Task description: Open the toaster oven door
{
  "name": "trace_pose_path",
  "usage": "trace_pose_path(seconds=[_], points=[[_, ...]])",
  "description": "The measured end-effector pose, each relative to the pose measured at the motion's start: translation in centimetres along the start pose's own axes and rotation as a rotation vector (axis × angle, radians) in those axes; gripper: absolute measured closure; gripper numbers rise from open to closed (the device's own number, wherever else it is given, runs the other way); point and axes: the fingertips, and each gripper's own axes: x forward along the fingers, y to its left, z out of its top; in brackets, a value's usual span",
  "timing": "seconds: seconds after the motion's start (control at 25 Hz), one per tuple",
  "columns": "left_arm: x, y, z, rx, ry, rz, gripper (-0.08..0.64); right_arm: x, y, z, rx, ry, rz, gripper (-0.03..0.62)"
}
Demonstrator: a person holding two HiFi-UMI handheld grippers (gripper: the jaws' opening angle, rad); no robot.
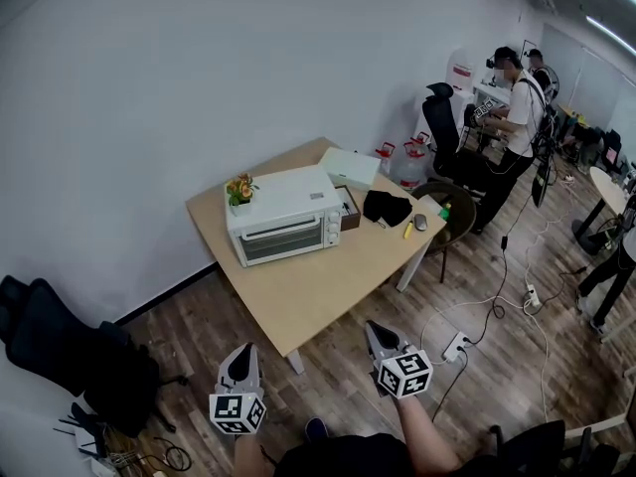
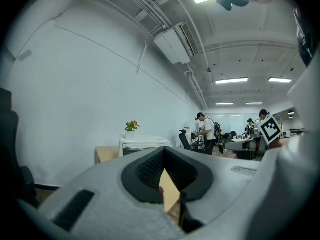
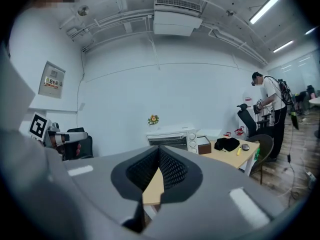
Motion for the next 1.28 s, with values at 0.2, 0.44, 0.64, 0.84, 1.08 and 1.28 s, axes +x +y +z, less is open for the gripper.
trace_pose_path(seconds=[0.2,0.44,0.64,0.84,1.08,1.28], points=[[2.5,1.9,0.4,0.021,0.007,-0.013,0.561,2.5,-0.1,0.8,0.0,-0.015,-0.019,0.581],[5.1,3.0,0.8,0.037,0.011,-0.033,0.561,4.2,-0.6,1.2,-0.009,-0.017,-0.037,0.581],[6.4,4.1,0.9,0.033,0.024,-0.022,0.561,5.5,-1.2,1.5,-0.002,-0.013,-0.039,0.581],[7.9,4.9,1.2,0.042,0.015,0.008,0.561,7.7,-2.3,2.0,-0.005,-0.018,-0.018,0.581],[9.9,5.9,2.1,0.032,0.005,0.058,0.561,11.5,-4.0,3.0,-0.021,-0.002,0.037,0.581],[13.4,6.5,1.7,0.03,0.005,0.099,0.561,15.0,-6.2,4.4,-0.04,0.009,0.077,0.581]])
